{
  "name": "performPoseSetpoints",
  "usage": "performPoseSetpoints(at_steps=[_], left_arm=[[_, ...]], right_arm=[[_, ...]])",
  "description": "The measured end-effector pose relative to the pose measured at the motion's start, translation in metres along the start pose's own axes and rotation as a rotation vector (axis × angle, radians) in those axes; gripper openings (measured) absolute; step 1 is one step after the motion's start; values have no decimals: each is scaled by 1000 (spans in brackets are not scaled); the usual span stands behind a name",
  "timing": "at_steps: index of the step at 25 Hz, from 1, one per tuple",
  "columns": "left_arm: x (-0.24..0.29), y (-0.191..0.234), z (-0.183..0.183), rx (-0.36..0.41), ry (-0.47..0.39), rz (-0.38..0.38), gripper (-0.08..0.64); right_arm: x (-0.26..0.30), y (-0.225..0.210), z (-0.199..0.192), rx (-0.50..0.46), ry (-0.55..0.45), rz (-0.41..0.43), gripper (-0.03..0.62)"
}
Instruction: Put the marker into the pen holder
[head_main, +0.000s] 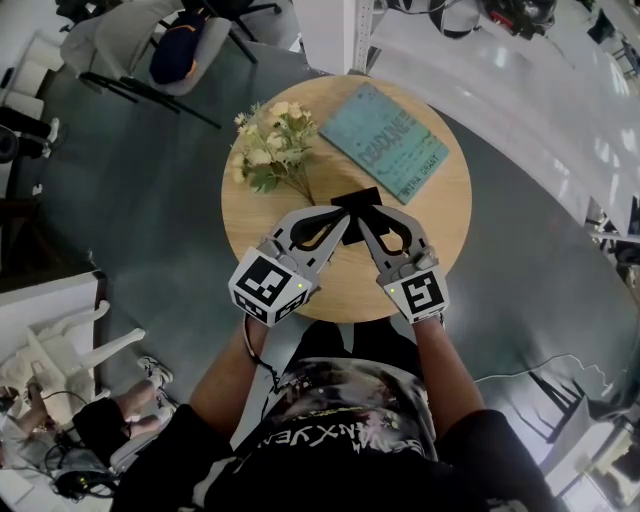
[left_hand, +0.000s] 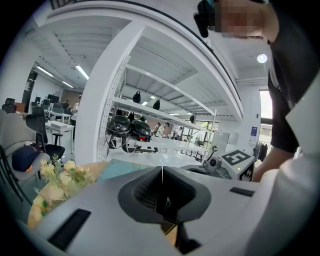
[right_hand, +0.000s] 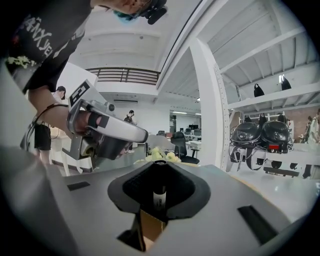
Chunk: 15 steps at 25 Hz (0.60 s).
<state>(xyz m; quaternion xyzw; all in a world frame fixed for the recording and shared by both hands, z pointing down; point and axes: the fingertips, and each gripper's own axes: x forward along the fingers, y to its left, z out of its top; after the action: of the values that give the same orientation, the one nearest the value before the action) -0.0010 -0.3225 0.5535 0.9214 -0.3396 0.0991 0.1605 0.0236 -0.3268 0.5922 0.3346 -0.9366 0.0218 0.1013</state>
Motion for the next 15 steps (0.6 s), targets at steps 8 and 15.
performPoseSetpoints(at_steps=[8,15], left_arm=[[-2,-1,-4,-1,4,-6,25],[-2,-1,-9,-1,5,-11,25]], right_arm=[[-1,-3,-10,11,26,-32,78],[-2,0,-13,15,37,-21,111]])
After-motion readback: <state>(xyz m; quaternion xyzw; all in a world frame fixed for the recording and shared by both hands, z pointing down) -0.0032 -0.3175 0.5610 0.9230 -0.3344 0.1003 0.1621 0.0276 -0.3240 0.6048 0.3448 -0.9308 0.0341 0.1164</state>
